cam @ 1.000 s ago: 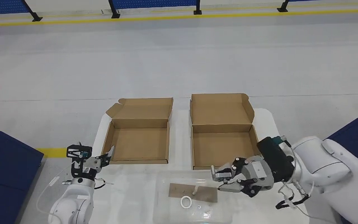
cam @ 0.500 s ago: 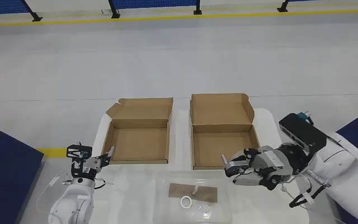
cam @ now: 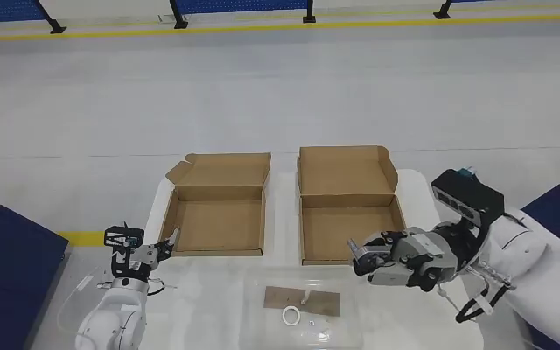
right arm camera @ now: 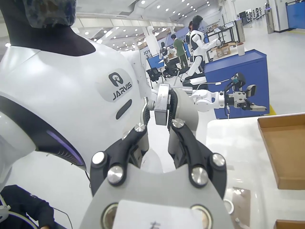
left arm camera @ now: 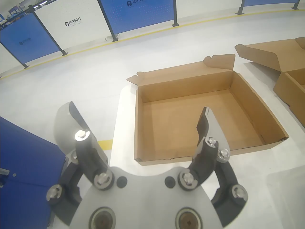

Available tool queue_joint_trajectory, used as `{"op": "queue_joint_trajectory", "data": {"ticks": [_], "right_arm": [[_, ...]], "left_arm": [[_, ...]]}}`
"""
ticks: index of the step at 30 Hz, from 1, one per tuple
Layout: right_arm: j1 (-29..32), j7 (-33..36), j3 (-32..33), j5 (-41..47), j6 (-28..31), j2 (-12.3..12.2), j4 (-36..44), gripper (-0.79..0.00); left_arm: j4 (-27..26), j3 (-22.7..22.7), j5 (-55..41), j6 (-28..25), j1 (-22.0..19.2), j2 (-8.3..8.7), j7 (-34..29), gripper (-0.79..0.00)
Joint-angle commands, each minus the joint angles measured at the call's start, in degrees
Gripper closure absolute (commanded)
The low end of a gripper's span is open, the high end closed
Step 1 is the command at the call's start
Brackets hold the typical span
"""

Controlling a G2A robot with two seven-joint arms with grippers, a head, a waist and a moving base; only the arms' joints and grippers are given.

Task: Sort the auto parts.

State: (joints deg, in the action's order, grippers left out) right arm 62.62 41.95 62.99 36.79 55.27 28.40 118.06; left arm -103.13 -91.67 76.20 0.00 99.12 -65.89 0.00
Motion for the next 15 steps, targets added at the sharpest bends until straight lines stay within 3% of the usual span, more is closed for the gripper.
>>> {"op": "queue_joint_trajectory", "data": {"ticks": [1, 15], "right_arm": [[0.33, -0.35, -0.01, 1.97, -0.07, 0.2, 0.19, 0.0], [-0.75, 10.73, -0.05, 26.47, -3.67, 1.83, -0.96, 0.0]], "left_arm": [[0.0, 0.0, 0.0, 0.0, 0.0, 0.0, 0.0, -0.785], [0.0, 0.0, 0.0, 0.0, 0.0, 0.0, 0.0, -0.785]]}}
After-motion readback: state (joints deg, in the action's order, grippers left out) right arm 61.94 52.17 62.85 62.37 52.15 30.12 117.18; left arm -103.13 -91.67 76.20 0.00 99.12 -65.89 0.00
